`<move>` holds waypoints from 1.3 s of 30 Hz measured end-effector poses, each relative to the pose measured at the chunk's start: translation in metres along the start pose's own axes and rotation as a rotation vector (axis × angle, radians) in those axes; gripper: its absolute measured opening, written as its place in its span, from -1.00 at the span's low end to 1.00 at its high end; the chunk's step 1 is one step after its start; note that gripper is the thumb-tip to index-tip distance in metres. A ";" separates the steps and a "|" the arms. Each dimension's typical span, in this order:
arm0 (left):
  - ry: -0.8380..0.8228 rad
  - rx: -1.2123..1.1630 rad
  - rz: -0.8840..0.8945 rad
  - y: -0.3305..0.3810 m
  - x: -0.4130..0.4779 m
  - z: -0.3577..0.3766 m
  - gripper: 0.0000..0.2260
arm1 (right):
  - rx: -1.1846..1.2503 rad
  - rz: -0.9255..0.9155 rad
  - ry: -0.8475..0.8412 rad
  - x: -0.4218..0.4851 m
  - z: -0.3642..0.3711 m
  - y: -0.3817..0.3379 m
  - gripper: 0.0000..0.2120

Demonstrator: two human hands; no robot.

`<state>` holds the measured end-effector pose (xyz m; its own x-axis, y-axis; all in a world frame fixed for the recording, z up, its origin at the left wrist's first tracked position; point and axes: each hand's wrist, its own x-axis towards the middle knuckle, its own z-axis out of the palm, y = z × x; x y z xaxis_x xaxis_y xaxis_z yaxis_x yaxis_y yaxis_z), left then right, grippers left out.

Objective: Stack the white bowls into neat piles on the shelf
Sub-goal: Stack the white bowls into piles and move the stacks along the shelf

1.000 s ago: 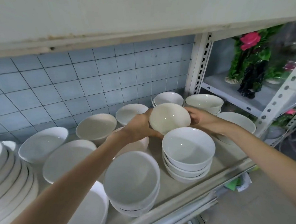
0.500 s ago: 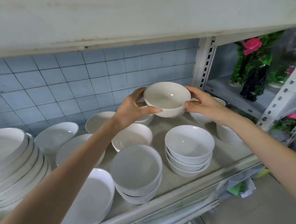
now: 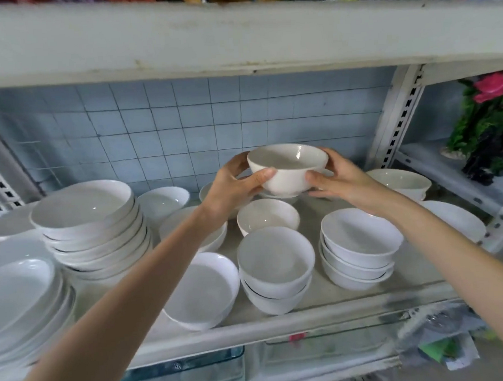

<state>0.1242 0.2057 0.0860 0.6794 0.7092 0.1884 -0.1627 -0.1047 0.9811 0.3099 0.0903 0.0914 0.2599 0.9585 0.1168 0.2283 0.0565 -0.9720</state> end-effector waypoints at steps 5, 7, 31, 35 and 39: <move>0.024 -0.082 0.023 0.001 -0.021 -0.014 -0.54 | 0.013 -0.041 -0.010 -0.001 0.023 -0.008 -0.36; 0.052 -0.098 0.046 0.003 -0.029 -0.017 -0.52 | 0.022 -0.055 -0.007 -0.002 0.031 -0.012 -0.35; 0.380 0.356 0.207 0.077 -0.119 -0.135 -0.44 | 0.036 -0.282 -0.278 0.032 0.175 -0.074 -0.16; 0.376 0.465 0.171 0.083 -0.126 -0.173 -0.38 | 0.015 -0.292 -0.331 0.049 0.207 -0.076 -0.26; 0.379 0.560 0.061 0.080 -0.128 -0.203 -0.18 | -0.024 -0.275 -0.352 0.070 0.231 -0.068 -0.35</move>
<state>-0.1210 0.2484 0.1317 0.3664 0.8753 0.3155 0.2717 -0.4249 0.8635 0.0958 0.2178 0.1186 -0.1482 0.9455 0.2898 0.2672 0.3204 -0.9088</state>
